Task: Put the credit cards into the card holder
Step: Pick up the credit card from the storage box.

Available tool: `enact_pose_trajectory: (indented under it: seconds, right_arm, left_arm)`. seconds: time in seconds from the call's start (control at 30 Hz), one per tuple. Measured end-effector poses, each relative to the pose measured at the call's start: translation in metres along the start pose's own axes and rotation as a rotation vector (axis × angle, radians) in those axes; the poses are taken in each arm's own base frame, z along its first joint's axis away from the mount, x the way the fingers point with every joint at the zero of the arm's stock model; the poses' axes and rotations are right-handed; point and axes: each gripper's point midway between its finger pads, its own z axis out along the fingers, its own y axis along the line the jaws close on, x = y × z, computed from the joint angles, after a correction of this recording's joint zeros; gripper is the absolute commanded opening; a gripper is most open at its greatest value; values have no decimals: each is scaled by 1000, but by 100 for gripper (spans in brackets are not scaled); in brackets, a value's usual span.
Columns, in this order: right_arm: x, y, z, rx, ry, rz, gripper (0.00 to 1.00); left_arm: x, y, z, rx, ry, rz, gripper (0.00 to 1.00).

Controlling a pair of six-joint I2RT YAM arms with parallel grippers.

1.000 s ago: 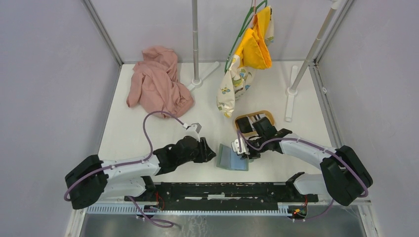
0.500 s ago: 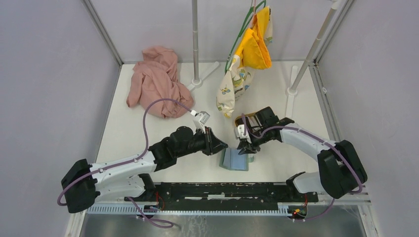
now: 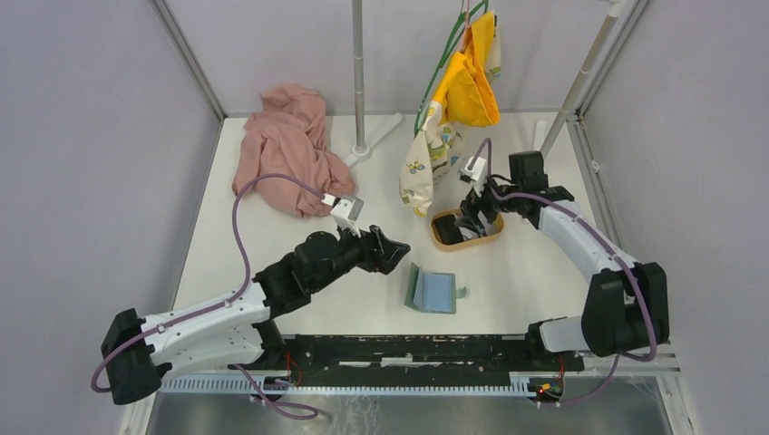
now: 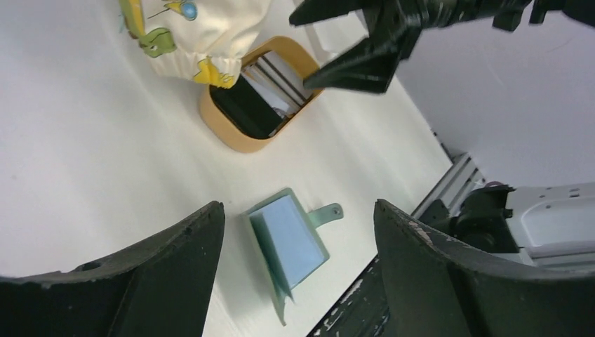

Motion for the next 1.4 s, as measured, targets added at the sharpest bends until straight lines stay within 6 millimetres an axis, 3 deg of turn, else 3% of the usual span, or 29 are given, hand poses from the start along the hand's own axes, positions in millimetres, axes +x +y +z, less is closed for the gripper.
enact_pose_trajectory:
  seconds: [0.07,0.17,0.37,0.43,0.53,0.63,0.8,1.03,1.2,1.4]
  right_arm:
    - [2,-22,5,65,34,66,83]
    - [24,-40,10,174,107,175,83]
    - [66,-51,10,328,215,327,80]
    - [76,-58,11,372,245,360,79]
    - [86,-62,12,406,273,403,79]
    - [94,-65,13,435,296,431,79]
    - [108,-67,16,458,334,462,79]
    - [115,-64,23,443,354,470,74]
    - [112,-68,26,438,349,470,63]
    - [109,-66,27,399,315,487,52]
  left_arm:
    - [3,7,-2,-34,23,14,86]
    - [0,12,-7,-86,55,44,93]
    - [-51,-4,-19,-135,40,163,97]
    - [-59,-5,-16,-149,41,217,97]
    - [-48,5,-6,-185,100,303,97]
    - [-13,27,7,-238,240,389,97]
    - [17,50,3,-279,367,455,96]
    - [1,43,-10,-260,321,458,95]
    - [-22,30,-25,-221,234,438,95]
    - [-31,26,-34,-202,191,428,95]
